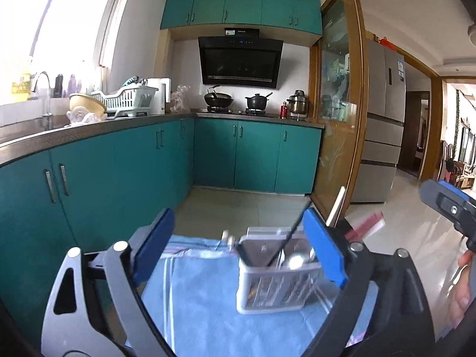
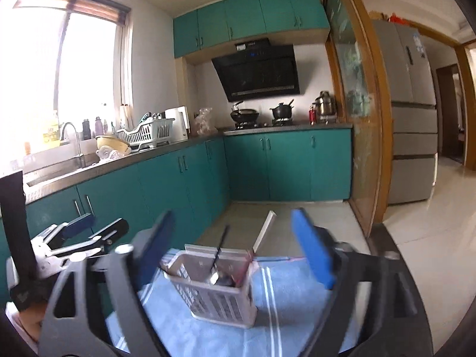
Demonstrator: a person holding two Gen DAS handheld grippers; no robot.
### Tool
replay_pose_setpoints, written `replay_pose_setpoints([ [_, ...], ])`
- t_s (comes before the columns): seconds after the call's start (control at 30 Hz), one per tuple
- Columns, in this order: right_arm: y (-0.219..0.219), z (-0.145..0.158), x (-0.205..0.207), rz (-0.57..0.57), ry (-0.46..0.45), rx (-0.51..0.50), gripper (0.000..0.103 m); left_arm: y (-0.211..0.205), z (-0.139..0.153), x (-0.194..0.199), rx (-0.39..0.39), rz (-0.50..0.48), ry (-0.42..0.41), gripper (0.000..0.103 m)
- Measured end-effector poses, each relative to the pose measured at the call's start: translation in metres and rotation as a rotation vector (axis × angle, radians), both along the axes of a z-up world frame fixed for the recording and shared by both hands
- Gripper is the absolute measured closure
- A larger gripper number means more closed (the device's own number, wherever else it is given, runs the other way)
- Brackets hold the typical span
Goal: Organize utensils
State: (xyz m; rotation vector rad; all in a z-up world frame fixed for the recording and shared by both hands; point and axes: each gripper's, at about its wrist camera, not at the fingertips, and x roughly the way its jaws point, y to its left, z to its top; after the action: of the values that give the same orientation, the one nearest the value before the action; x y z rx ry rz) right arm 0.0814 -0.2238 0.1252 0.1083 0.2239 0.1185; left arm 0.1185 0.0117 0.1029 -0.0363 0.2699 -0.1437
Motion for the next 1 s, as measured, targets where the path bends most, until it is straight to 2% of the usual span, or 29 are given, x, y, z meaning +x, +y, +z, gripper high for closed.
replay_pose_setpoints([
  [0.07, -0.004, -0.013, -0.015, -0.03, 0.027, 0.002, 0.005, 0.002, -0.01, -0.02, 0.014, 0.007, 0.013, 0.009],
  [0.2, -0.007, -0.044, -0.049, -0.09, 0.079, 0.027, 0.003, 0.006, -0.031, -0.056, 0.009, 0.015, 0.041, 0.005],
  [0.33, -0.001, -0.071, -0.073, -0.164, 0.155, -0.019, 0.003, 0.003, -0.05, -0.087, 0.05, 0.018, 0.083, 0.004],
  [0.47, 0.013, -0.09, -0.088, -0.178, 0.209, -0.09, 0.003, 0.002, -0.063, -0.111, 0.083, 0.027, 0.095, 0.004],
  [0.7, 0.029, -0.1, -0.122, -0.16, 0.191, -0.093, 0.003, 0.004, -0.07, -0.148, 0.088, 0.007, 0.085, 0.004],
  [1.0, 0.044, -0.094, -0.147, -0.155, 0.156, -0.102, 0.003, 0.011, -0.06, -0.173, 0.085, 0.014, 0.053, 0.004],
])
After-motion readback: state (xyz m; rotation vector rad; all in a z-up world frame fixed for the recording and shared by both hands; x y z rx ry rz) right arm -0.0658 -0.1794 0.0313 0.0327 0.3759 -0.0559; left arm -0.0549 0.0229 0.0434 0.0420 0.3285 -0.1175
